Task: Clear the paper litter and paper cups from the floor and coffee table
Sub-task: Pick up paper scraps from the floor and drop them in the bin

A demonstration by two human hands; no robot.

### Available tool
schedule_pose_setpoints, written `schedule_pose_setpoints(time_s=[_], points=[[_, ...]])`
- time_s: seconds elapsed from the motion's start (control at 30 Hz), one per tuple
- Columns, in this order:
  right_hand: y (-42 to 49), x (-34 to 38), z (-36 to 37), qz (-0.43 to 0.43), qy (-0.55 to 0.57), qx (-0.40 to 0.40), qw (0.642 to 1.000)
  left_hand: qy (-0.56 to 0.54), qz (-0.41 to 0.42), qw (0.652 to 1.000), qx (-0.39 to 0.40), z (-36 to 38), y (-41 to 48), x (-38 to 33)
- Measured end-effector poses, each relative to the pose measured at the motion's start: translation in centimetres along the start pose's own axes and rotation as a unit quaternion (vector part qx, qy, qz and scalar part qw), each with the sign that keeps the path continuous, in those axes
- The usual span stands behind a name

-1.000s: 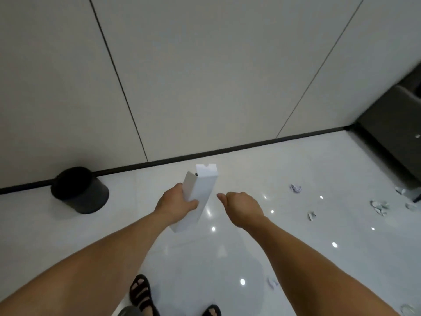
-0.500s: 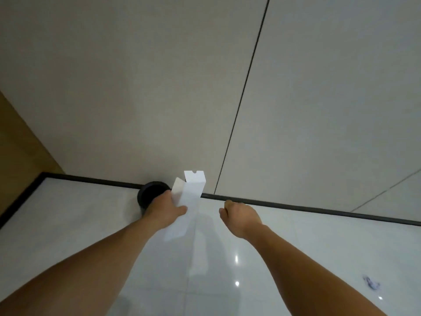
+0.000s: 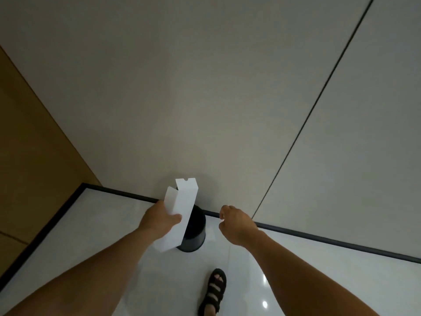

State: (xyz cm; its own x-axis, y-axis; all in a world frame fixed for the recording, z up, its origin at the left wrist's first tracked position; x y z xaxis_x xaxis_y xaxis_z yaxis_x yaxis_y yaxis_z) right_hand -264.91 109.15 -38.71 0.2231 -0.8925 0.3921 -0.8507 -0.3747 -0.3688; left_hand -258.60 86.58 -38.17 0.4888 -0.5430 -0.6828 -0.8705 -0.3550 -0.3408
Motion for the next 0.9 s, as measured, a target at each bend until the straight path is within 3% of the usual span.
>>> schedule_pose_setpoints(time_s=[0.2,0.33,0.67,0.9], points=[[12.5,1.4,1.3,-0.032,0.033,0.043,0.998,-0.031,-0.088,0.995,-0.041,-0.9,10.7,0.6],[18.8,0.6,3.4,-0.027,0.039,0.068,0.997,-0.042,-0.112,0.993,-0.022,1.5,17.1,1.7],[34.0,-4.1,19.7,0.103,0.132,0.092,0.982,-0.061,-0.177,0.981,0.046,15.1,32.0,14.3],[38.2,-7.0,28.7,0.181,0.183,0.079,0.963,-0.004,-0.154,0.982,0.113,22.2,39.6,20.9]])
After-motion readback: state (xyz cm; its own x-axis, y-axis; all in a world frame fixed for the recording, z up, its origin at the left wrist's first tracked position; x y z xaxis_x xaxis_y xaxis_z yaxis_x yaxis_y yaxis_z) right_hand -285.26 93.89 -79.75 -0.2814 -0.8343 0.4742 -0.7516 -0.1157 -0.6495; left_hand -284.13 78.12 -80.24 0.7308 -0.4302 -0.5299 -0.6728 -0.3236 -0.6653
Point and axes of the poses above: each hand's wrist, its own y-axis towards the middle knuckle, its own z-axis out of the palm, x = y × z, the point moved 6 cm from there along y, towards the middle knuckle, and after that the axes turned 4 degrees about z, right-handed, at the moved point
